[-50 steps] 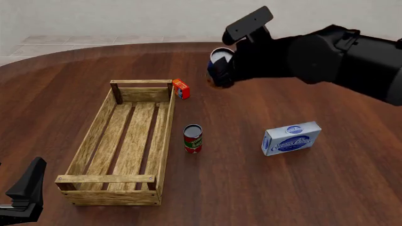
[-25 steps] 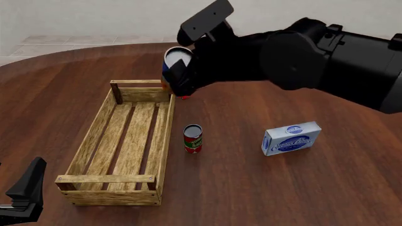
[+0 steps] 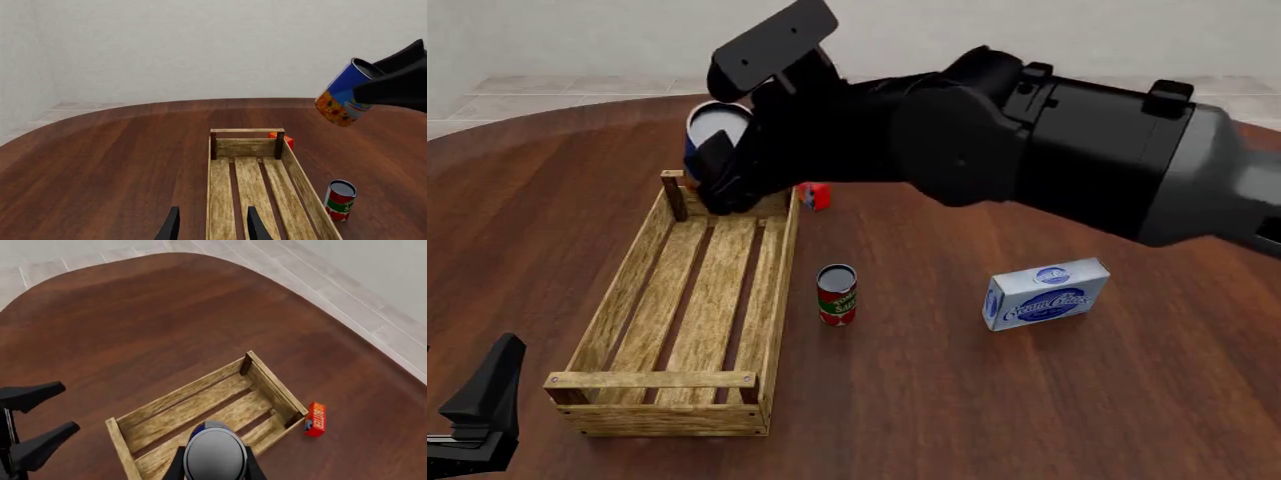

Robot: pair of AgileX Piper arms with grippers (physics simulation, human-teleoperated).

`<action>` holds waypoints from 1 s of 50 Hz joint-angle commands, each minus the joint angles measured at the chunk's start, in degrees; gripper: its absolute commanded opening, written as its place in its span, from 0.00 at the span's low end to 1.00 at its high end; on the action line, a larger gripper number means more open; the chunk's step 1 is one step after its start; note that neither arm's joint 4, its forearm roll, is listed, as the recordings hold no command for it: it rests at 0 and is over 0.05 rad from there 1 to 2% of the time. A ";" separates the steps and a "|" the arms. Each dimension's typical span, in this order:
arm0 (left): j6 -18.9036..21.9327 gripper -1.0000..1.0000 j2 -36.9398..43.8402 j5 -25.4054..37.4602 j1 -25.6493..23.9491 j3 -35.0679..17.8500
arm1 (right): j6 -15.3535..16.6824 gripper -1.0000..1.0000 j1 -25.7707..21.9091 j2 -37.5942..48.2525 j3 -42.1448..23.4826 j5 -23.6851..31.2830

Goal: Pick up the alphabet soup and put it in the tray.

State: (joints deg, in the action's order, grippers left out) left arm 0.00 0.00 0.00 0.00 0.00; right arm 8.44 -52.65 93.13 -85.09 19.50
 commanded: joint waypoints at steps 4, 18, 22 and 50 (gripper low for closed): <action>0.00 1.00 0.00 0.00 0.00 0.00 | -2.47 0.00 -2.43 4.39 -4.42 -2.12; 0.00 1.00 0.00 0.00 0.00 0.00 | -3.21 0.00 -3.40 11.17 -10.10 -2.83; 0.00 1.00 0.00 0.00 0.00 0.00 | -2.99 0.00 -3.52 12.06 -10.41 -3.03; 0.00 1.00 0.00 0.00 0.00 0.00 | -4.89 0.00 -1.85 22.24 -13.90 -4.19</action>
State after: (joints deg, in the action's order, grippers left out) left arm 0.00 0.00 0.00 0.00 0.00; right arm 5.81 -55.14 112.61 -97.47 15.68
